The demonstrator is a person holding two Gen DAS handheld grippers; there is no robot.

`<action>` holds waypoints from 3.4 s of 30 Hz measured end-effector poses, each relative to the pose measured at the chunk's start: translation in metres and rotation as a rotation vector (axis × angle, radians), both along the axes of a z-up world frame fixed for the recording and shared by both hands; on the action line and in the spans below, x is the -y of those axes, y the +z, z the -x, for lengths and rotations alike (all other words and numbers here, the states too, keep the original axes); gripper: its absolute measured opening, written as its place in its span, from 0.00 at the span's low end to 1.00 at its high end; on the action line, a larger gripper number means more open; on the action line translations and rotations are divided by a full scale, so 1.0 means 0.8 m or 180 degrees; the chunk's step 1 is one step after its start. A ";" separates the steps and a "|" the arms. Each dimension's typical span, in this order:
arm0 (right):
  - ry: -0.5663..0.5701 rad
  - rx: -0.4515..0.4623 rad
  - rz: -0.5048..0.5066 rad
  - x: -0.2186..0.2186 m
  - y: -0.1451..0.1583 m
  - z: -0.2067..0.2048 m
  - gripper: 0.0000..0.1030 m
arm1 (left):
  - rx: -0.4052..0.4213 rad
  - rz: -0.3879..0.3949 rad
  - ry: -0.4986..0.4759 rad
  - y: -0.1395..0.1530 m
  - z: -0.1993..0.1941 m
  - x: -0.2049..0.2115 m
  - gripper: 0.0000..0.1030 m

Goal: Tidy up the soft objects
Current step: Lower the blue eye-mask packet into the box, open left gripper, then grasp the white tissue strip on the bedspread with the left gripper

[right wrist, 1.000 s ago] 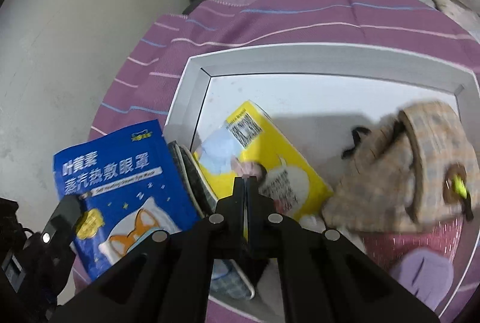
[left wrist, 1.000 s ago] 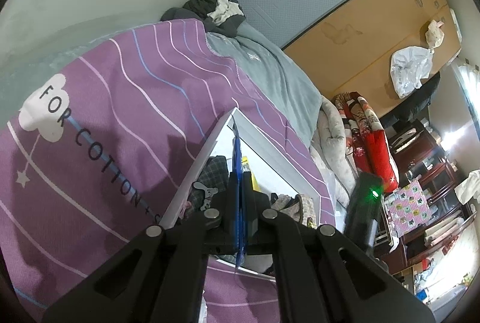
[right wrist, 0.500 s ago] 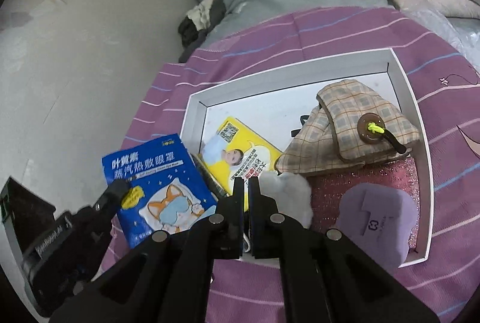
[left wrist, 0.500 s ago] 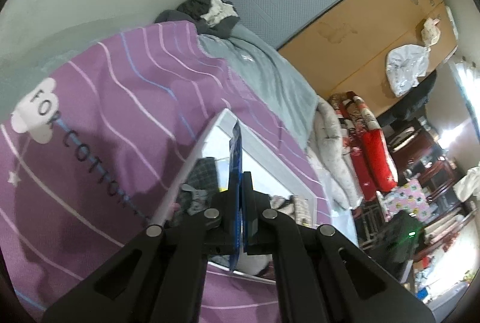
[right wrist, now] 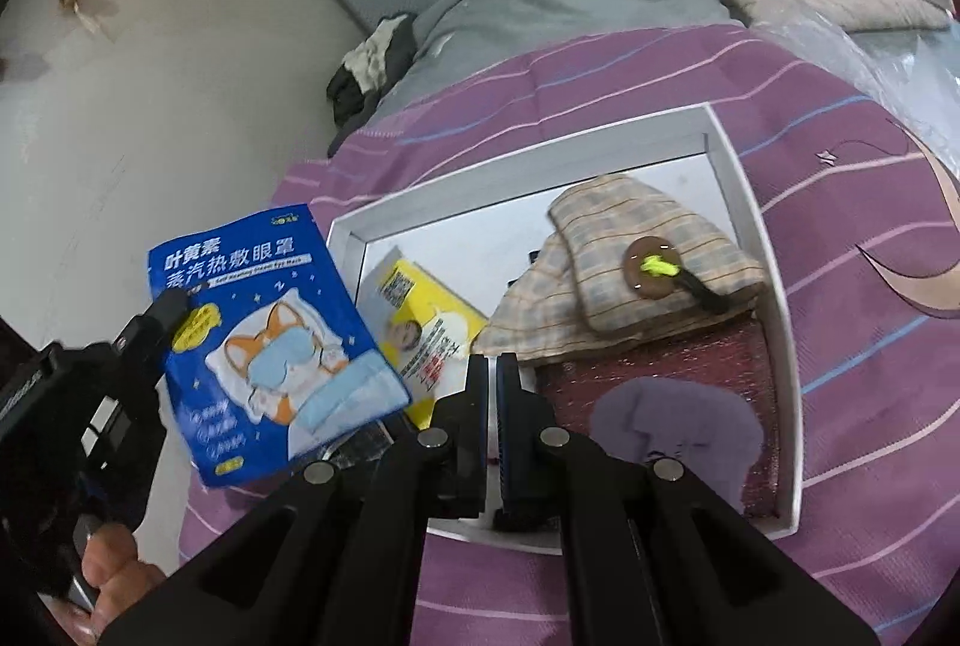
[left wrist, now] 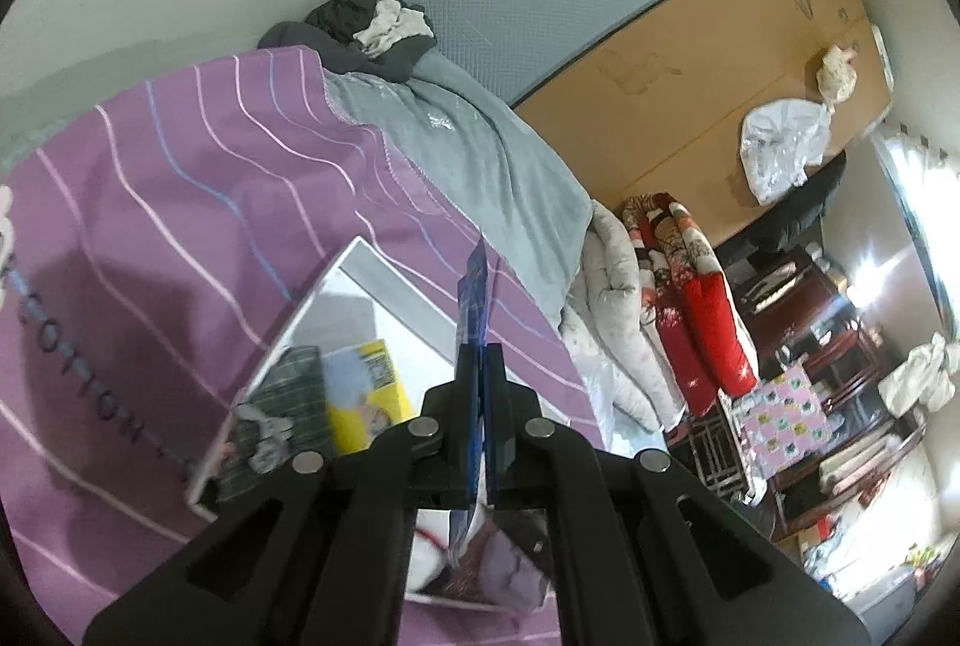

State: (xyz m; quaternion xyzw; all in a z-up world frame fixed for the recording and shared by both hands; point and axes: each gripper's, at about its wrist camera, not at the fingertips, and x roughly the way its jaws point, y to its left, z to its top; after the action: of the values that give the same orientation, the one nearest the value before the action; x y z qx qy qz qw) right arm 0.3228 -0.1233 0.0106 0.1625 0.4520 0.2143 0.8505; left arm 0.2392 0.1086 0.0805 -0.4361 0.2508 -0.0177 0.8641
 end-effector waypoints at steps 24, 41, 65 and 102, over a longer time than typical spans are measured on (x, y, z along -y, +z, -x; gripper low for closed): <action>0.0185 -0.0041 0.0224 -0.007 -0.002 0.004 0.02 | -0.1179 -0.0623 0.0165 -0.032 -0.010 0.043 0.64; 0.0452 0.0106 0.0628 -0.010 0.076 0.064 0.67 | -0.1330 -0.1572 -0.0253 0.025 0.031 0.070 0.64; 0.0278 -0.0425 0.0755 0.022 0.078 0.070 0.69 | -0.1574 -0.2102 -0.0510 0.081 0.073 0.106 0.64; 0.0215 -0.0508 0.0771 0.031 0.071 0.068 0.69 | -0.2403 -0.1526 -0.1365 -0.052 0.045 0.077 0.43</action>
State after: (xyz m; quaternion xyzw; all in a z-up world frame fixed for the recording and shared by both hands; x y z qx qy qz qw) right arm 0.2682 -0.1480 0.0672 0.0599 0.5460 0.1731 0.8175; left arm 0.2030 0.0470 0.0393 -0.1397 0.6273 0.0224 0.7658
